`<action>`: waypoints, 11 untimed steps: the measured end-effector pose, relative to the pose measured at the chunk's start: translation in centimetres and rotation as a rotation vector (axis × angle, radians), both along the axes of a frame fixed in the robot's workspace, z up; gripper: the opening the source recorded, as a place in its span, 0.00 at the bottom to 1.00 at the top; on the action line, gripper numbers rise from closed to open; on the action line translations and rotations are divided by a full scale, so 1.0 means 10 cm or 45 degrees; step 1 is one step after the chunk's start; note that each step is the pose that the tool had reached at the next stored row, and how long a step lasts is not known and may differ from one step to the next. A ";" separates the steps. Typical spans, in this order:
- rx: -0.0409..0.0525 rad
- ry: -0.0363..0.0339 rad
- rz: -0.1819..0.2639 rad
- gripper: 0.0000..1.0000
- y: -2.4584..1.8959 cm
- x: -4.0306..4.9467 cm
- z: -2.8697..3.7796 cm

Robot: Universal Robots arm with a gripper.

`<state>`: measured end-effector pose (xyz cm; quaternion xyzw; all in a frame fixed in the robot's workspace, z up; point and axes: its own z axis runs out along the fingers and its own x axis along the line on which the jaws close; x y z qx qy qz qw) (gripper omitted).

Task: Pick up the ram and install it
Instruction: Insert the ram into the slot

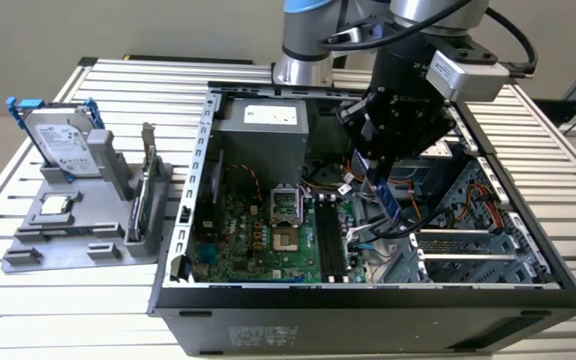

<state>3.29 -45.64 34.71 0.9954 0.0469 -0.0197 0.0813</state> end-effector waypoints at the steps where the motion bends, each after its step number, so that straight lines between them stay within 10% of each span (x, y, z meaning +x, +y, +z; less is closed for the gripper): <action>1: -0.002 0.0000 0.000 0.00 0.000 0.000 -0.003; 11: -0.028 0.0000 0.000 0.00 0.000 0.000 -0.034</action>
